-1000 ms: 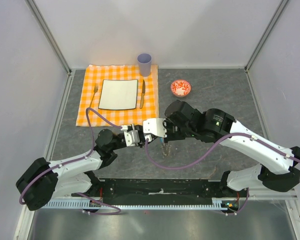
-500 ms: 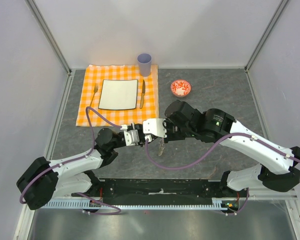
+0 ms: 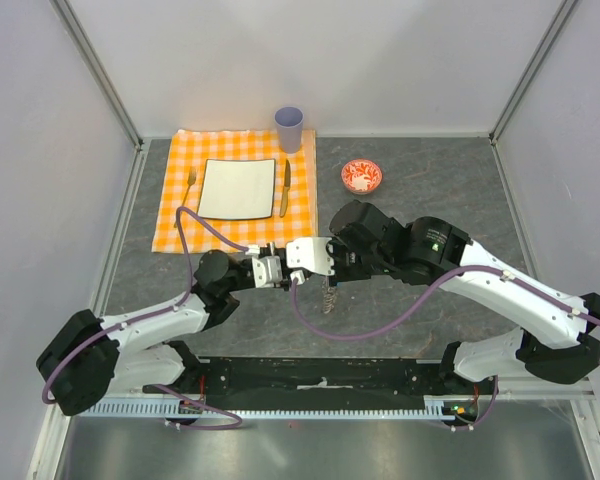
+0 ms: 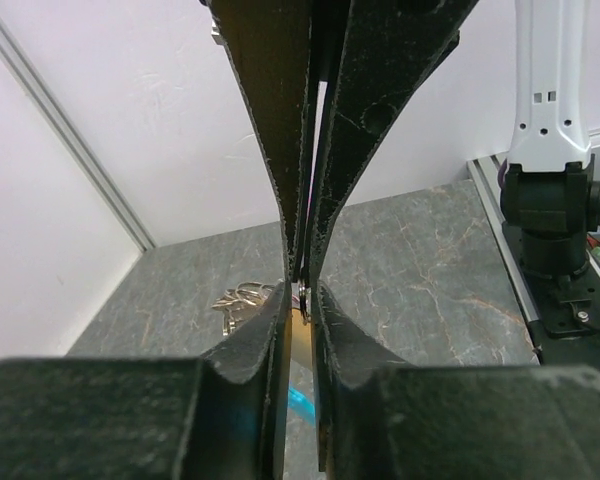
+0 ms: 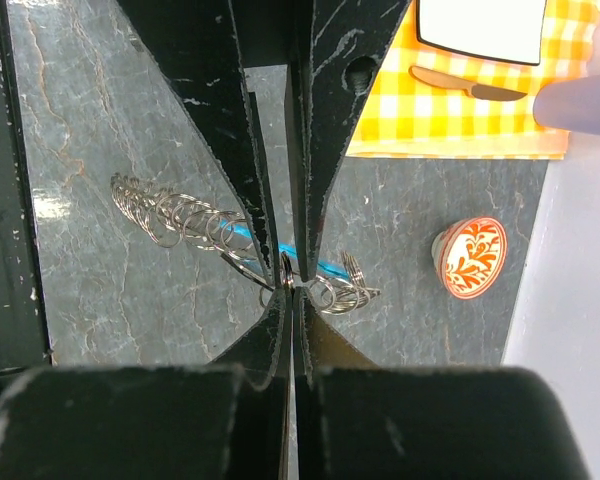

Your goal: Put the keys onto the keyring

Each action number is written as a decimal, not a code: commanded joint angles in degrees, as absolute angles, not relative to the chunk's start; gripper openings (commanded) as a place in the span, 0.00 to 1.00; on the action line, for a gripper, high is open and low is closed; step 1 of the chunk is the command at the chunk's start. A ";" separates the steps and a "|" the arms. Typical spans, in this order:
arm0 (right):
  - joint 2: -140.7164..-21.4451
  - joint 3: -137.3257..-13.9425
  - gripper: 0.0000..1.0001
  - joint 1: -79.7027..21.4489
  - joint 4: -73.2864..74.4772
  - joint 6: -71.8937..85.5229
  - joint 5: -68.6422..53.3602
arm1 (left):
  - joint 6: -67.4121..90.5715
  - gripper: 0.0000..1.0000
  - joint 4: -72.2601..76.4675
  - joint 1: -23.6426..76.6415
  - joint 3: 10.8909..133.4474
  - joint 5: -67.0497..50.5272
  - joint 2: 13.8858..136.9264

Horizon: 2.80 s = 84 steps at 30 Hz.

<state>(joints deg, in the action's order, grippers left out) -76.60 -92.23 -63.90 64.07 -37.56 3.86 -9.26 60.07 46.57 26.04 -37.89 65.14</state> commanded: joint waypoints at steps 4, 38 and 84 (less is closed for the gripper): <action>-75.15 -92.73 0.00 -64.16 60.56 -38.14 2.99 | -10.46 0.02 57.84 46.49 29.09 -39.64 65.57; -50.62 -59.16 0.34 -48.97 21.63 -24.26 -12.37 | 2.02 0.02 93.42 46.14 21.00 -25.40 67.67; -48.25 -56.86 0.33 -41.05 12.57 -19.42 -15.47 | 1.67 0.02 82.88 45.79 34.62 -30.06 71.36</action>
